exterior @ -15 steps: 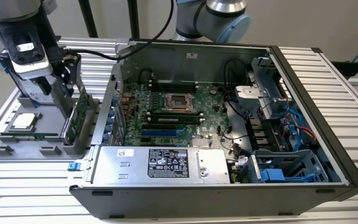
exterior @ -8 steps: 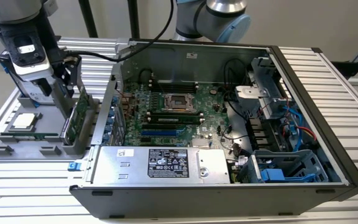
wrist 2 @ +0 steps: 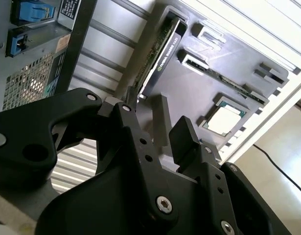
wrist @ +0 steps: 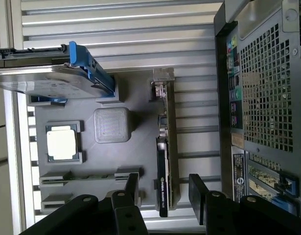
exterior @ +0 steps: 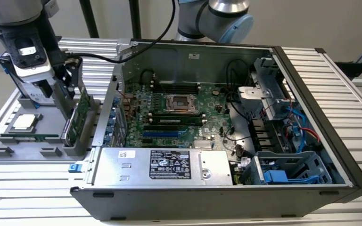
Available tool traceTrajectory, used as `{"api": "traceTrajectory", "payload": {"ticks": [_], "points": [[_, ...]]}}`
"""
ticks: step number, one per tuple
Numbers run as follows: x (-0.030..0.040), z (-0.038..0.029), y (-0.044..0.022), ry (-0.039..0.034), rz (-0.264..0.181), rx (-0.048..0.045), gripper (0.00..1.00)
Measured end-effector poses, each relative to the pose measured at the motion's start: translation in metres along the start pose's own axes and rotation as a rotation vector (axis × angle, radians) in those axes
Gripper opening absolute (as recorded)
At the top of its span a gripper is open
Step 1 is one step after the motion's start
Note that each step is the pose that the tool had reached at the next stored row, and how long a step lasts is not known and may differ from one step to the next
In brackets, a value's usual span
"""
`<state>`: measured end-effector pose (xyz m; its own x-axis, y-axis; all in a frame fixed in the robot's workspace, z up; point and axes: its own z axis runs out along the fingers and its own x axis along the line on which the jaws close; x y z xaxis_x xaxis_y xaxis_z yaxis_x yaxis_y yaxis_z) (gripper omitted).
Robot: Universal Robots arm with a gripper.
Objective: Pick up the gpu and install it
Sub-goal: 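Pick up the gpu and move the gpu toward the slot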
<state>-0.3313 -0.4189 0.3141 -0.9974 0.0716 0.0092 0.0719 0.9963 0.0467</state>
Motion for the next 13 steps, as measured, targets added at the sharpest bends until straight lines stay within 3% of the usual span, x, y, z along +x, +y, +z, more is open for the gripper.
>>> {"api": "traceTrajectory", "payload": {"ticks": [13], "points": [[-0.0001,0.0044,-0.0002,0.0003,0.0,-0.0001,1.0]]}}
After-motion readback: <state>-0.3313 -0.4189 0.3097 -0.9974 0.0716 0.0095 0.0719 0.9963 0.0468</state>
